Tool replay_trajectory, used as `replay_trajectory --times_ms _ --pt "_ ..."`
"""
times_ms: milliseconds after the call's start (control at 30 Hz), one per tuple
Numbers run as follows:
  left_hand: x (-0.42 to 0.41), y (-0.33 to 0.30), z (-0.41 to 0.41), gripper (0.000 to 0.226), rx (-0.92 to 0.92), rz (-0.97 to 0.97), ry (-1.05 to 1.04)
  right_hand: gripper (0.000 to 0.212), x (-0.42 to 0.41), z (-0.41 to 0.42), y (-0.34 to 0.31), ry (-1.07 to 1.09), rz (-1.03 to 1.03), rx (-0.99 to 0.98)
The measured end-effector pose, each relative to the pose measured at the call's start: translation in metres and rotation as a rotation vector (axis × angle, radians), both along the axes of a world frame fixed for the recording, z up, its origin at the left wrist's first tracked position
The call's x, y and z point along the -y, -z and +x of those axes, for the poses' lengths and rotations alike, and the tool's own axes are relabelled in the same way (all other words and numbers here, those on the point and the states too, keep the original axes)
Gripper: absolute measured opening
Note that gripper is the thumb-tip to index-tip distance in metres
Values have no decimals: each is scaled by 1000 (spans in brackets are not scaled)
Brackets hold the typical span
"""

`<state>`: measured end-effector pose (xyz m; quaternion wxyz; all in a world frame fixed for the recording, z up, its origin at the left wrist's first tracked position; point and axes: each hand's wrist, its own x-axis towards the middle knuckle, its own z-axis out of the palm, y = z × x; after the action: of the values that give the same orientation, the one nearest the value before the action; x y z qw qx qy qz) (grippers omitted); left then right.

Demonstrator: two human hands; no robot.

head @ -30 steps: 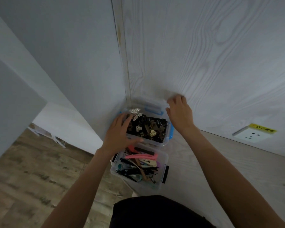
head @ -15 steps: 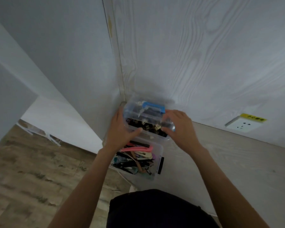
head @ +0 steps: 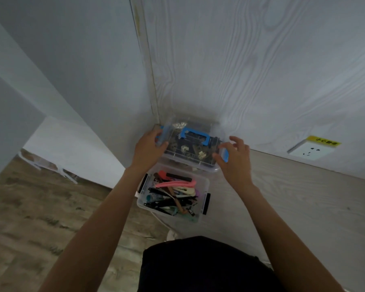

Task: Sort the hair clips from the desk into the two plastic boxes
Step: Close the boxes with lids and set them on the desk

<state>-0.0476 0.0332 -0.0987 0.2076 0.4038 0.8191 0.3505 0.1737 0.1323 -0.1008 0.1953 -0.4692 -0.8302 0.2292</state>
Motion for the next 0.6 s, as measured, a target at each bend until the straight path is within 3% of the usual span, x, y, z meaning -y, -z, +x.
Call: replay_trajectory --times_ms 167,300,400,600 --pt "2 7 0 42 14 30 -4 45 -7 5 6 83 -156 -56" --pt "2 10 1 40 13 56 -18 47 -7 6 10 109 -145 -71" --pt "2 12 0 40 57 49 -33 47 -7 5 13 168 -246 -152" --pt "-1 16 -5 42 48 -3 -27 67 -11 8 12 520 -1035 -639"
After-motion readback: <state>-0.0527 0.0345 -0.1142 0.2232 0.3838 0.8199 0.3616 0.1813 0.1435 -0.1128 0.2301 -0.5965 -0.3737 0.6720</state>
